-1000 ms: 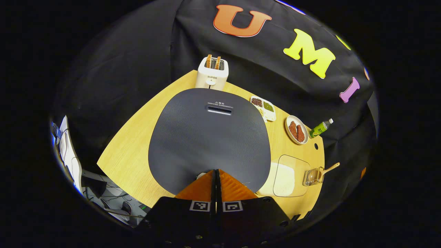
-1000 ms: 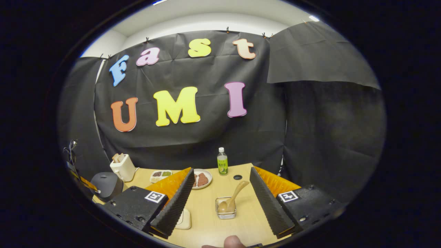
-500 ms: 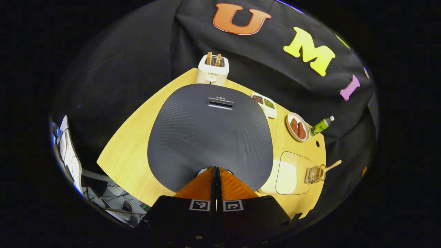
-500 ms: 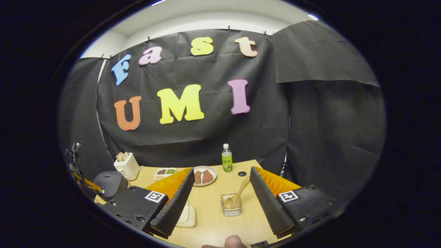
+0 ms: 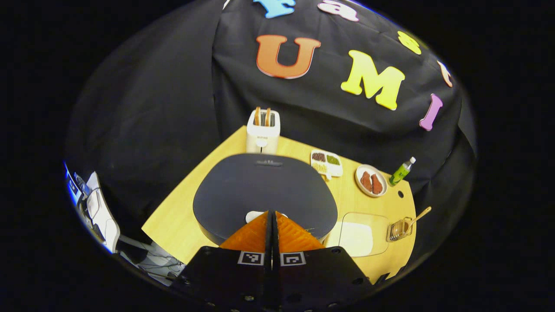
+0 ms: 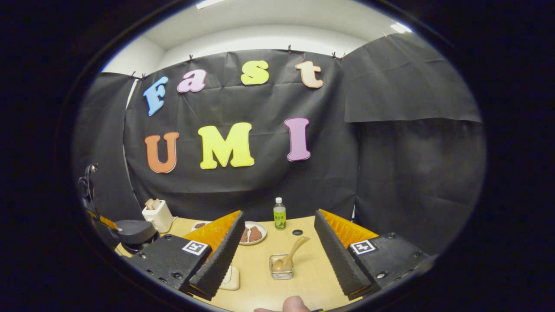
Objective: Close the left gripper, press the button to open the rice cooker; take a wooden spoon from the chopstick holder with the right hand, scoop a spoonful of rice and pour it into the rice cooker, then put the wooden spoon back into the chopstick holder.
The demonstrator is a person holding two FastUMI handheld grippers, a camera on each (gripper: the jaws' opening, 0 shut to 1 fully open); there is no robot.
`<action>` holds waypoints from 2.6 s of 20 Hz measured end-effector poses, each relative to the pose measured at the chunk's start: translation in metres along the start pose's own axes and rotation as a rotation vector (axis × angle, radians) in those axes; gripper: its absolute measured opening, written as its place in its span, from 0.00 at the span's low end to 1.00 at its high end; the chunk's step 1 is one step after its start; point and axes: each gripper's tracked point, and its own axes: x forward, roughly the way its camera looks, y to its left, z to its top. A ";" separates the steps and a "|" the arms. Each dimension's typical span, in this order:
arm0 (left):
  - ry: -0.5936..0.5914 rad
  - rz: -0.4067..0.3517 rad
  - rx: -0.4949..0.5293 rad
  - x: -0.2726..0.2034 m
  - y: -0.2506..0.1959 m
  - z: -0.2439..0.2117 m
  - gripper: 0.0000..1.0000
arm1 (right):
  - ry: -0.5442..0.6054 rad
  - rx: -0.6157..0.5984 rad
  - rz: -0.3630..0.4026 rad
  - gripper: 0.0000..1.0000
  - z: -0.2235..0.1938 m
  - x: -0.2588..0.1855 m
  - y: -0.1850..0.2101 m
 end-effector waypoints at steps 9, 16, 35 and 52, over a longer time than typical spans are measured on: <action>-0.316 -0.050 0.028 -0.047 -0.027 0.081 0.01 | -0.026 0.001 -0.008 1.00 0.011 -0.012 -0.012; -0.441 -0.115 0.086 -0.100 -0.057 0.088 0.02 | 0.018 -0.020 0.008 1.00 -0.003 -0.014 -0.015; -0.617 -0.198 0.177 -0.197 -0.125 0.048 0.94 | 0.147 -0.049 0.060 1.00 -0.053 0.013 -0.021; -0.636 -0.039 0.126 -0.179 -0.126 0.075 0.95 | 0.416 0.093 0.101 0.94 -0.171 0.149 -0.048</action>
